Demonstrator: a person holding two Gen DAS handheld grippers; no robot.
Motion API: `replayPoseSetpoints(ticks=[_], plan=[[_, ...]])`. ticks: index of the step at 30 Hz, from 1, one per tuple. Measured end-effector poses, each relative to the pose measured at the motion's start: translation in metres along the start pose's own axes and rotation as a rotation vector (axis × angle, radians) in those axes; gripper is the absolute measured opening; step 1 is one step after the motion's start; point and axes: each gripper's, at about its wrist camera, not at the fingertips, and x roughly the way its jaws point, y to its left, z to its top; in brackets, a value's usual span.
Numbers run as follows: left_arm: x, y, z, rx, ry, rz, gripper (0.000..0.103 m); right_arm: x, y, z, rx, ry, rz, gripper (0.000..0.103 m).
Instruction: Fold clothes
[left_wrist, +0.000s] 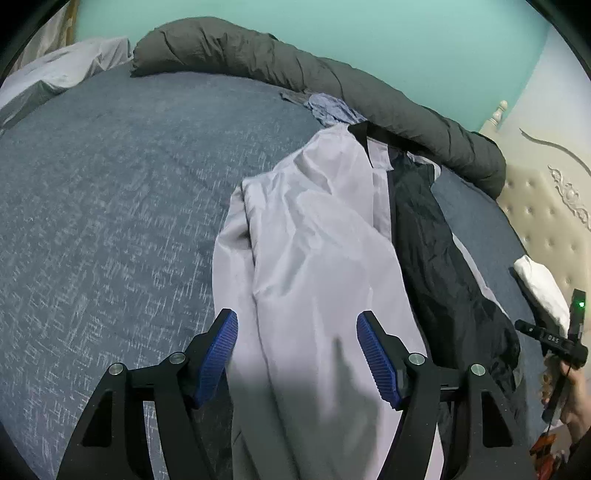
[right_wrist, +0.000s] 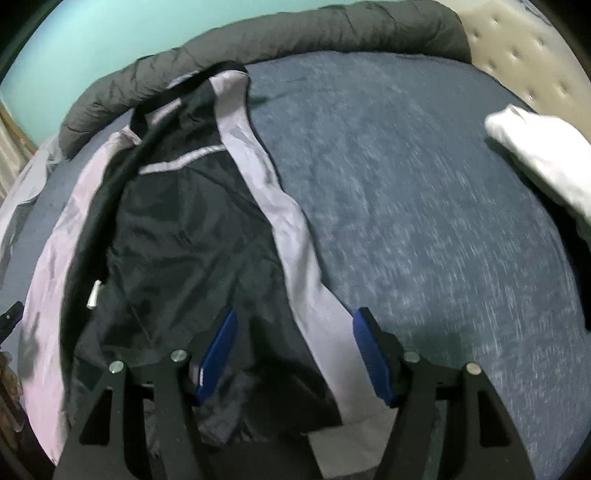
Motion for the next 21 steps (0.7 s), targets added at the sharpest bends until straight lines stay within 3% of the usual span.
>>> replayPoseSetpoints(ticks=[7,8,9,11,13,18,21], plan=[[-0.003,0.005,-0.010,0.017,-0.001,0.004,0.071,-0.010,0.011,-0.004,-0.013,-0.032,0.025,0.064],[-0.003,0.005,-0.011,0.020,-0.002,0.006,0.071,-0.012,0.013,-0.005,-0.018,-0.038,0.029,0.058],[-0.003,0.006,-0.012,0.023,-0.002,0.009,0.071,-0.014,0.015,-0.005,-0.023,-0.044,0.032,0.041],[-0.004,0.008,-0.014,0.024,0.000,0.013,0.071,-0.018,0.020,-0.005,-0.034,-0.056,0.040,0.028],[-0.004,0.010,-0.016,0.022,0.003,0.010,0.071,-0.022,0.024,-0.006,-0.044,-0.068,0.047,0.006],[-0.006,0.015,-0.017,0.017,0.004,0.005,0.071,-0.032,0.036,-0.007,-0.069,-0.099,0.066,0.002],[-0.009,0.018,-0.017,0.007,-0.003,0.003,0.071,-0.056,0.075,0.001,-0.140,-0.155,0.136,0.002]])
